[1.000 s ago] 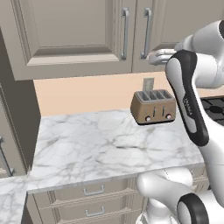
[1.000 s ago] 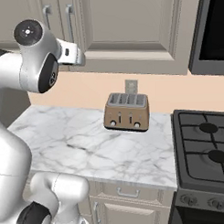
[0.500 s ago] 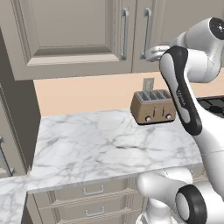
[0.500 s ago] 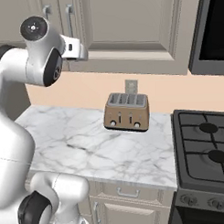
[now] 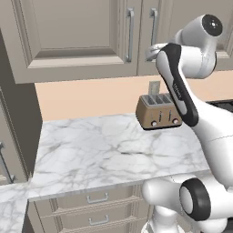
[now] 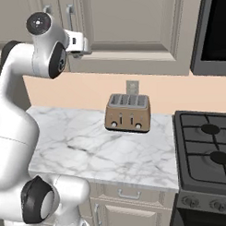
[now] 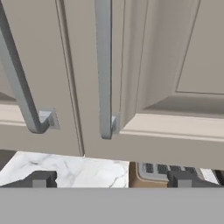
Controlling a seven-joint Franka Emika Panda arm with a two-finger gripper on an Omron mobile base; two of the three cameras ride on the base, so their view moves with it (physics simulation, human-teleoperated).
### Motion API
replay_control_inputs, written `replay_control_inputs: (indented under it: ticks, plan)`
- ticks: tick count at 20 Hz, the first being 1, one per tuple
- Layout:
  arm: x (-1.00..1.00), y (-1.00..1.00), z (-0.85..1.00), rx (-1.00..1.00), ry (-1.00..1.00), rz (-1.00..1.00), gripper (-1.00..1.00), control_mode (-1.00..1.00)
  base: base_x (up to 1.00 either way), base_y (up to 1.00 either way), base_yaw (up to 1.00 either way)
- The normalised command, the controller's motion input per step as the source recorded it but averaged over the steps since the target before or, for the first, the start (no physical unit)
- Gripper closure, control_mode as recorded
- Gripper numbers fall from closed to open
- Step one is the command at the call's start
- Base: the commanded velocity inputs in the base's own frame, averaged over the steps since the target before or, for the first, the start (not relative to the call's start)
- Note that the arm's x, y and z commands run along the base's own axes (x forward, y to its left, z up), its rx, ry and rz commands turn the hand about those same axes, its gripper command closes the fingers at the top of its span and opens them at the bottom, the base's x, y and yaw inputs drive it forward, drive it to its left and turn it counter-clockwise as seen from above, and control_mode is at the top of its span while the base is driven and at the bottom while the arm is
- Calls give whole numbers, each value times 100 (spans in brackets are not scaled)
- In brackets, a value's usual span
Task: Open the cabinet. Pick the dish brush and place it next to the sink. Then close the cabinet.
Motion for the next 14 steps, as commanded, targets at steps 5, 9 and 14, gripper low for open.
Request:
replay_control_inputs:
  ticks: [5, 9, 14]
  plan:
    - [18, 0, 17, 0, 0, 0, -100, -100, 0, 0, 0]
    - [5, 1, 3, 0, -3, -1, -100, -100, 0, 0, 0]
    - [5, 6, 0, 0, 0, -4, -100, -100, 0, 0, 0]
